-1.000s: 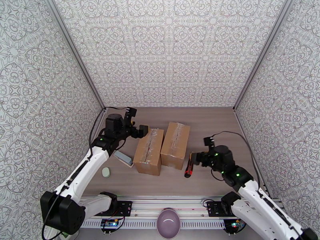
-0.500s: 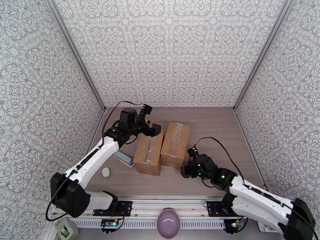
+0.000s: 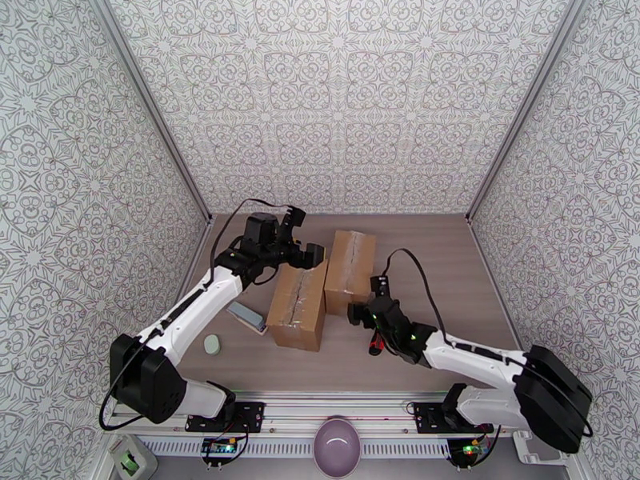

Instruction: Unpack the express box

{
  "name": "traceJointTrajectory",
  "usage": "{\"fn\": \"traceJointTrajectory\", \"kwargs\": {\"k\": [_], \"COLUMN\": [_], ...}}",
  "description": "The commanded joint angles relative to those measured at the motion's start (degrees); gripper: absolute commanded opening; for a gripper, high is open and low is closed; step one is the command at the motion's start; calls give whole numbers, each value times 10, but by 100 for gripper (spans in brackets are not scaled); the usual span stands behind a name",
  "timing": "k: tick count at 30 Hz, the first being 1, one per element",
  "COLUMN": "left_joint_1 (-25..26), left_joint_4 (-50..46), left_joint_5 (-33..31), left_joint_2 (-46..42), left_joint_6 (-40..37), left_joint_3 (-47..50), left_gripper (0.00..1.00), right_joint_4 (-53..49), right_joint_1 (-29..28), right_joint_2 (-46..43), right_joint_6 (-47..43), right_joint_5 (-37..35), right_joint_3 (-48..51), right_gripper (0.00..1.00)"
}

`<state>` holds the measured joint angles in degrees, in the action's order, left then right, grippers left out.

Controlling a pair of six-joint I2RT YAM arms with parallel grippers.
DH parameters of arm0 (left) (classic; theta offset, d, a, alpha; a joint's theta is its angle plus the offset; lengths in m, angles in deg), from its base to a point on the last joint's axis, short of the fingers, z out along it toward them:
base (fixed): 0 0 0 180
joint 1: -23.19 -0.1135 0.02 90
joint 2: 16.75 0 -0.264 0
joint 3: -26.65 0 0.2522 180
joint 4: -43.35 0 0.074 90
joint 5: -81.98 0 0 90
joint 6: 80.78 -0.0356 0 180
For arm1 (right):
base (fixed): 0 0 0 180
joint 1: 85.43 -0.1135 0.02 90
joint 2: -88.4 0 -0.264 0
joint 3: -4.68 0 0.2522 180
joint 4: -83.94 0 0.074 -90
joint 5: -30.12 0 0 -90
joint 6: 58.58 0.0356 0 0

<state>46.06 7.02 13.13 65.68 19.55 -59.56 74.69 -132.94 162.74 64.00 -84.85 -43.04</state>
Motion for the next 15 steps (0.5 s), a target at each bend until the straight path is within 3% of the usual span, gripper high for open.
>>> {"fn": "traceJointTrajectory", "kwargs": {"k": [1,9,15], "left_joint_1": [-1,25,65], "left_joint_4": [-12,-25,-45], "left_joint_5": [-6,1,-7], "left_joint_2": [-9,24,59], "left_joint_6": [1,10,22], "left_joint_3": [-8,-50,-105], "left_gripper": [98,98,98], "right_joint_4": [37,-31,-123], "right_joint_1": [34,155,184], "right_joint_2": [35,107,83], "right_joint_6": [0,-30,-54], "right_joint_5": [-39,25,13], "right_joint_3": [-50,-153,-176], "right_gripper": [99,99,99]}}
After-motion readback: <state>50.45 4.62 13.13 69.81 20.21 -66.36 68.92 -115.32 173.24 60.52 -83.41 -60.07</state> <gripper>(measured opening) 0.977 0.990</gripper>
